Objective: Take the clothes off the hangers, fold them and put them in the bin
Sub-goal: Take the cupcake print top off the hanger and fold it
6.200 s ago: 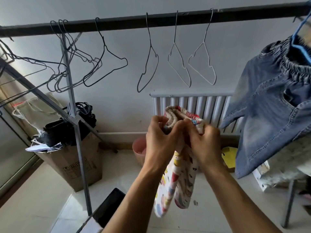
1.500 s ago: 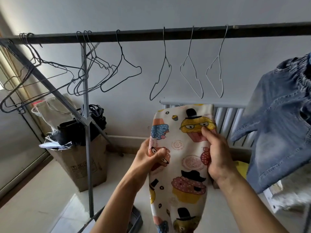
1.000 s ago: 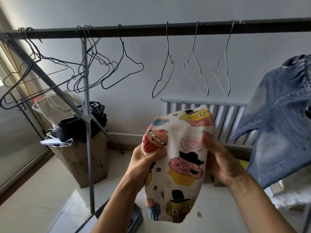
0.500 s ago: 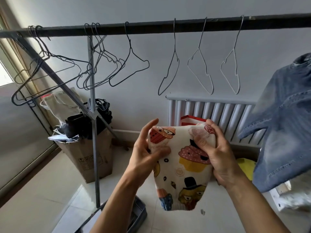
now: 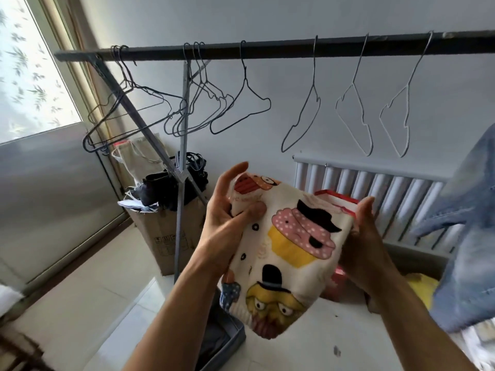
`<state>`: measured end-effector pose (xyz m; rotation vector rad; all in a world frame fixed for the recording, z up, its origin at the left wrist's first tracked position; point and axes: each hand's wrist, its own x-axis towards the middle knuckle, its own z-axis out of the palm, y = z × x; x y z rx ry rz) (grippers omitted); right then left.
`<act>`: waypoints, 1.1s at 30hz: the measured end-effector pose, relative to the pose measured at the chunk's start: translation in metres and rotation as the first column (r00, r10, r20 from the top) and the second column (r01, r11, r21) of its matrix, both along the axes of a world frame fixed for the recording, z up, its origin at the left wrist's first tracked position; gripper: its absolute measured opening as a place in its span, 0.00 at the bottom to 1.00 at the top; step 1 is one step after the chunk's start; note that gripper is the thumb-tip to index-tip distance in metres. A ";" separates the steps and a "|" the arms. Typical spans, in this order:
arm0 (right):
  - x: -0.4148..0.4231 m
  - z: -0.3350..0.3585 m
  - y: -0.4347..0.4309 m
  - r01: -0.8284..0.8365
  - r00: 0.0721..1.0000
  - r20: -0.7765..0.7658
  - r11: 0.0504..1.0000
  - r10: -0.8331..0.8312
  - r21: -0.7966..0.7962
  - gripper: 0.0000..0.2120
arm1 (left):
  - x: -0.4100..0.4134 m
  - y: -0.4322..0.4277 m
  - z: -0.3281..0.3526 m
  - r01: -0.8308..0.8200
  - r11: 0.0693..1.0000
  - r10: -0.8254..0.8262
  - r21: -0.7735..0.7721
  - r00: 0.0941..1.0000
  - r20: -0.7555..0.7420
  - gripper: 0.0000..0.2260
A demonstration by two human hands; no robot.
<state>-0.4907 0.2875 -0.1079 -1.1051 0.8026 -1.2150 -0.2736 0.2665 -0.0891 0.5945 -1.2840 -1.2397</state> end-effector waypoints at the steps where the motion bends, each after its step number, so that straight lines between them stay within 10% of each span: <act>1: 0.005 -0.007 0.003 -0.017 1.000 0.024 1.000 0.017 0.012 0.49 | -0.001 0.001 -0.001 -0.047 0.999 0.047 0.006 0.999 0.009 0.27; 5: 0.011 -0.038 0.011 0.033 0.995 -0.095 0.996 -0.024 0.088 0.75 | -0.006 0.005 -0.011 -0.291 0.957 0.291 -0.003 0.956 0.043 0.27; 15: 0.069 -0.050 0.003 0.084 0.995 -0.060 0.996 -0.085 -0.014 0.41 | 0.004 0.005 -0.033 -0.521 0.853 0.515 0.028 0.849 0.115 0.27; 24: 0.134 -0.069 -0.040 0.272 0.961 -0.061 0.962 -0.270 0.025 0.18 | 0.073 -0.013 -0.068 -0.501 0.700 0.428 0.509 0.865 0.262 0.38; 33: 0.283 -0.090 -0.099 0.152 0.974 0.127 0.960 -0.185 0.235 0.12 | 0.208 -0.067 -0.122 -0.793 0.571 0.700 0.213 0.606 0.379 0.27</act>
